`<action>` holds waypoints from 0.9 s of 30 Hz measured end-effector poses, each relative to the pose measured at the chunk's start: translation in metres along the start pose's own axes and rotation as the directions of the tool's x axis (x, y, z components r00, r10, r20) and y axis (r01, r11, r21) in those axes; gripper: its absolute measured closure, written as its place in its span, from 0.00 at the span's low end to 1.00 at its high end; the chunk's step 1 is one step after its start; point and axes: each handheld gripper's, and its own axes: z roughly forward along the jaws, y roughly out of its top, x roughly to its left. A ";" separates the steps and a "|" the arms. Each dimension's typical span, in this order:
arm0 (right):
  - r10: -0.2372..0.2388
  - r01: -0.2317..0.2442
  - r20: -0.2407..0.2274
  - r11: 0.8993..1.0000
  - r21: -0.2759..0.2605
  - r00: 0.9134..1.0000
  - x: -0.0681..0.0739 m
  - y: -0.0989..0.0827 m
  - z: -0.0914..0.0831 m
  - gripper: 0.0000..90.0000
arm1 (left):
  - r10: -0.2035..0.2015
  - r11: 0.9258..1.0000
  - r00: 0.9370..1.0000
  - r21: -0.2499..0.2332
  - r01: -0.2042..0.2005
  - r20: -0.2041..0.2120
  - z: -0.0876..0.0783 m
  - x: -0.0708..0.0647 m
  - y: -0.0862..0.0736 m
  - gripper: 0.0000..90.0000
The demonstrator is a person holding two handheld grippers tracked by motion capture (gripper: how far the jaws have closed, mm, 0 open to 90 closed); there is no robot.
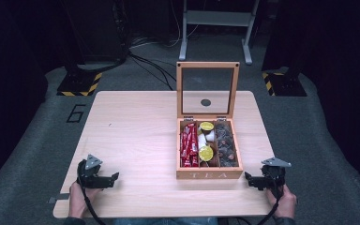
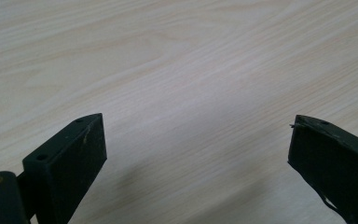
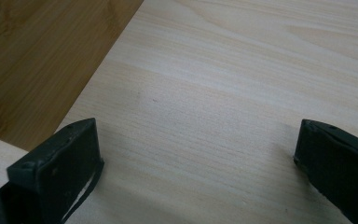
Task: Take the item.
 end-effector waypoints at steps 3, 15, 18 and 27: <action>-0.005 0.005 0.000 1.000 -0.001 1.000 0.000 0.000 0.000 0.00 | 0.019 1.000 1.000 -0.012 -0.019 0.018 -0.004 -0.006 0.008 0.05; 0.007 -0.007 0.010 1.000 -0.007 1.000 0.001 0.000 0.000 0.00 | 0.080 0.996 0.994 -0.037 -0.078 0.077 -0.007 -0.025 0.031 0.05; 0.011 -0.011 0.011 1.000 -0.006 1.000 0.001 0.000 0.000 0.00 | 0.097 0.994 0.991 -0.049 -0.093 0.087 -0.009 -0.029 0.038 0.05; 0.009 -0.009 0.011 1.000 -0.007 1.000 0.001 0.000 0.000 0.00 | 0.135 0.990 0.985 -0.062 -0.129 0.110 -0.011 -0.039 0.050 0.05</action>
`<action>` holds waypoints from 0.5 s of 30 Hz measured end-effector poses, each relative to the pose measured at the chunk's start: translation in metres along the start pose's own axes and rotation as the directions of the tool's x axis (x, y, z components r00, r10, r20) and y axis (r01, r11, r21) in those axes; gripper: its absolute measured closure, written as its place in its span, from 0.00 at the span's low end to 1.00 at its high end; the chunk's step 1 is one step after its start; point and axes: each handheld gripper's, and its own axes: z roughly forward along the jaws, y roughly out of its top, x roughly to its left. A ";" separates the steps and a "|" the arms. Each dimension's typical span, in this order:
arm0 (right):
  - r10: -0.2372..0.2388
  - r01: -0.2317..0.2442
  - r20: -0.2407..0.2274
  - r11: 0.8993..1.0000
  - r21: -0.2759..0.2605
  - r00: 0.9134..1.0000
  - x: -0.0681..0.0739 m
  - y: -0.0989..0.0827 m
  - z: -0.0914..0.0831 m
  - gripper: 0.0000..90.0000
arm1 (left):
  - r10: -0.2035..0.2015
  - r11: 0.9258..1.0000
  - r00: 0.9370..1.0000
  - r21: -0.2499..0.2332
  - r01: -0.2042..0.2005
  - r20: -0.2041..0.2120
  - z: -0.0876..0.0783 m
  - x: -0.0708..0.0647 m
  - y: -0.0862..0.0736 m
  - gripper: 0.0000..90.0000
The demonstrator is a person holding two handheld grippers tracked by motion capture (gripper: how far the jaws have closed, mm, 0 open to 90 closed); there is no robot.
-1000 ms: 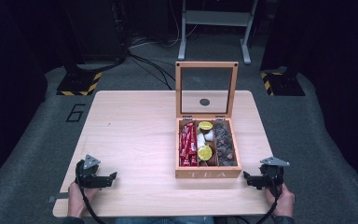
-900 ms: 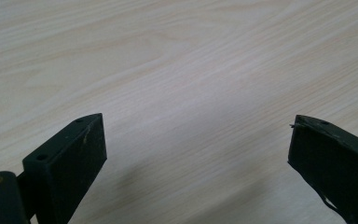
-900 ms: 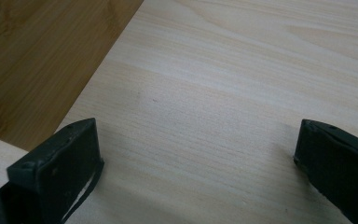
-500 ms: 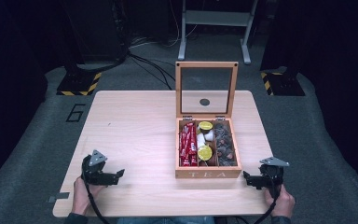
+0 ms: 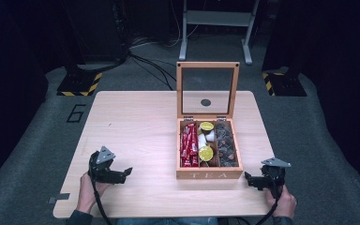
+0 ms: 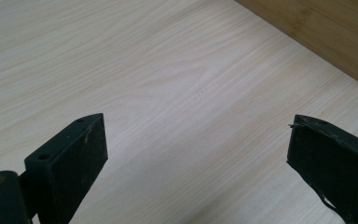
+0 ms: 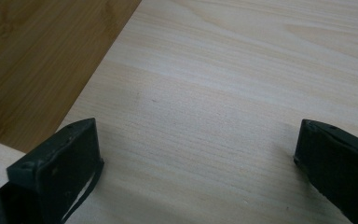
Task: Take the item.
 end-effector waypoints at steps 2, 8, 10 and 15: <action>-0.001 0.001 0.000 1.000 0.000 1.000 0.000 0.000 0.000 0.00 | 0.012 1.000 1.000 0.002 -0.012 0.011 0.001 -0.002 0.004 0.05; 0.002 -0.002 0.000 1.000 0.000 1.000 0.000 0.000 0.000 0.00 | 0.033 0.999 0.999 -0.009 -0.033 0.034 0.004 -0.009 0.015 0.05; 0.002 -0.002 0.000 1.000 0.000 1.000 0.000 0.000 0.000 0.00 | 0.038 0.999 0.999 -0.018 -0.037 0.035 0.005 -0.011 0.019 0.05; 0.003 -0.003 0.001 1.000 0.001 1.000 0.000 0.000 0.000 0.00 | 0.057 0.998 0.997 -0.025 -0.056 0.056 0.006 -0.016 0.030 0.05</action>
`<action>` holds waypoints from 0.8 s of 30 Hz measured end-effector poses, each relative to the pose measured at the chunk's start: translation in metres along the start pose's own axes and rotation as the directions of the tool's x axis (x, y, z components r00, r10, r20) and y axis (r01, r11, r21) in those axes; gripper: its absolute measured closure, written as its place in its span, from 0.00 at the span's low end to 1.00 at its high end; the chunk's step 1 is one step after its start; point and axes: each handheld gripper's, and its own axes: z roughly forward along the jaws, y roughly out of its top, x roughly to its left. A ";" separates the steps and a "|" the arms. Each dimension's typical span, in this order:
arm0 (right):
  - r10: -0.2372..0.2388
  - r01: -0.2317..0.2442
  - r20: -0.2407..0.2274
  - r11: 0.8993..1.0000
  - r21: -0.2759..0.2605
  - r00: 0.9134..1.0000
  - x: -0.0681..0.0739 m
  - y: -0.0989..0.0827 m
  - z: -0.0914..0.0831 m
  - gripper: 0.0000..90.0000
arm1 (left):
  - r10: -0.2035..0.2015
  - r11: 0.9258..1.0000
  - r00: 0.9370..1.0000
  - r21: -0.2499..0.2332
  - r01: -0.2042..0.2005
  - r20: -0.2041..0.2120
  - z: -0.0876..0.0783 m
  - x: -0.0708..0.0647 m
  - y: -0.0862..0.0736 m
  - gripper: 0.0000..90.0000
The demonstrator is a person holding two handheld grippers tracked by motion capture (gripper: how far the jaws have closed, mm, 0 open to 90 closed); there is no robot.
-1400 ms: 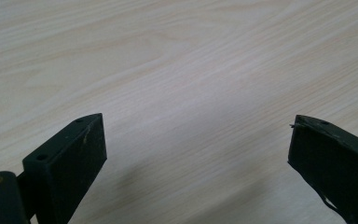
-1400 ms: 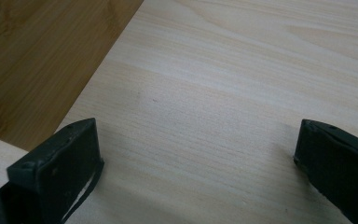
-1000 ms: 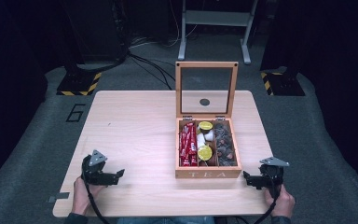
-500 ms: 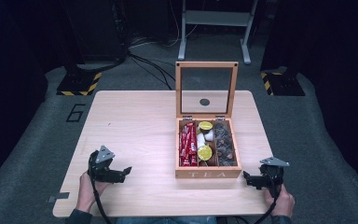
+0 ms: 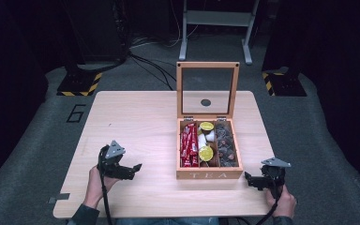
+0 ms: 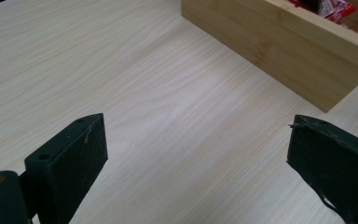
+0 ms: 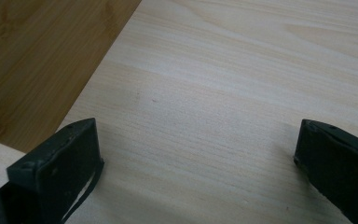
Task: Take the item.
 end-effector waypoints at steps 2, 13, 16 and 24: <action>0.000 0.000 0.000 1.000 0.000 1.000 0.000 0.000 0.000 0.00 | 0.013 1.000 1.000 0.001 -0.013 0.008 0.001 -0.002 0.005 0.05; 0.001 -0.001 0.002 1.000 0.000 1.000 0.000 0.000 0.000 0.00 | 0.049 0.999 0.998 -0.017 -0.049 0.043 0.009 -0.015 0.026 0.06; 0.001 -0.001 0.001 1.000 0.000 1.000 0.000 0.000 0.000 0.00 | 0.055 0.998 0.997 -0.033 -0.054 0.051 0.010 -0.019 0.033 0.06; -0.011 0.011 -0.004 1.000 0.004 1.000 -0.001 0.000 0.000 0.00 | 0.085 0.996 0.994 -0.046 -0.082 0.069 0.015 -0.027 0.049 0.07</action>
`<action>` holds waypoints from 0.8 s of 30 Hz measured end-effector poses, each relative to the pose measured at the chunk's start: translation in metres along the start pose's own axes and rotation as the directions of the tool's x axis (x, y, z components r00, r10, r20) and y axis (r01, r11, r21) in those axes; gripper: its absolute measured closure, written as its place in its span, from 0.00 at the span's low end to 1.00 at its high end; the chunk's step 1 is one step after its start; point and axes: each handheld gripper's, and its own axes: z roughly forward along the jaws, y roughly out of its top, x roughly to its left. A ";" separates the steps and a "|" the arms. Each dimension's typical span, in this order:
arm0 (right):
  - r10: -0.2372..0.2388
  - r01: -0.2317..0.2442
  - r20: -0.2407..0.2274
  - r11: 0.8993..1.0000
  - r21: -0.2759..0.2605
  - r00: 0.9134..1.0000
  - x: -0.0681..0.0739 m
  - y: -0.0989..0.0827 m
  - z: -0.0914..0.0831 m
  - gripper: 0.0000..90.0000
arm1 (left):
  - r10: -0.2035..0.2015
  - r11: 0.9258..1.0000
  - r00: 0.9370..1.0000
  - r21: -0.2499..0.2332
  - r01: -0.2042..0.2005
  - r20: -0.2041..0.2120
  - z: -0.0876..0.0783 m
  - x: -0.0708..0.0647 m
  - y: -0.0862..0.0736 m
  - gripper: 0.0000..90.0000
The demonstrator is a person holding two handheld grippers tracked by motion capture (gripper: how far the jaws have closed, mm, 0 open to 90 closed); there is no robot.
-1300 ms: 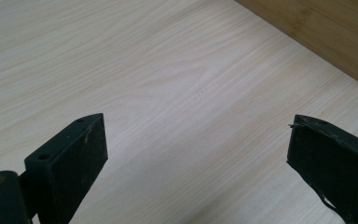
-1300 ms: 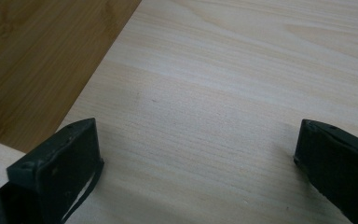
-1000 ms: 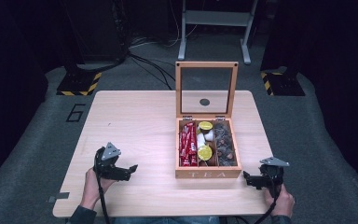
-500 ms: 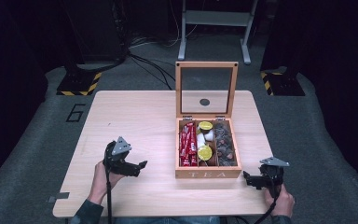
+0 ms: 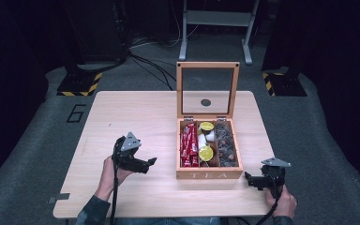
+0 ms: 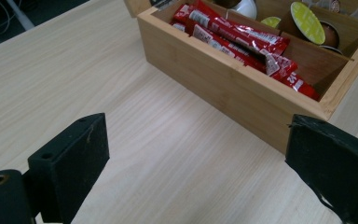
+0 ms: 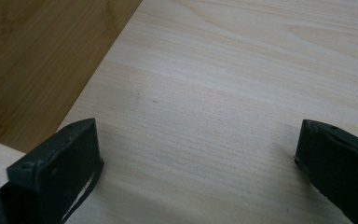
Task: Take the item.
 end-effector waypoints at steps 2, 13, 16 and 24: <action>0.006 -0.006 -0.001 1.000 0.001 1.000 0.000 0.000 0.000 0.00 | 0.006 1.000 1.000 -0.011 -0.005 0.008 0.004 -0.002 0.003 0.07; 0.006 -0.006 -0.001 1.000 0.001 1.000 0.000 0.000 0.000 0.00 | 0.049 0.999 0.997 -0.016 -0.048 0.066 0.026 -0.016 0.030 0.08; 0.006 -0.006 -0.001 1.000 0.001 1.000 0.000 0.000 0.000 0.00 | 0.060 0.998 0.995 -0.016 -0.059 0.080 0.031 -0.019 0.037 0.07; 0.006 -0.006 -0.001 1.000 0.001 1.000 0.000 0.000 0.000 0.00 | 0.088 0.996 0.991 -0.021 -0.086 0.101 0.047 -0.029 0.055 0.03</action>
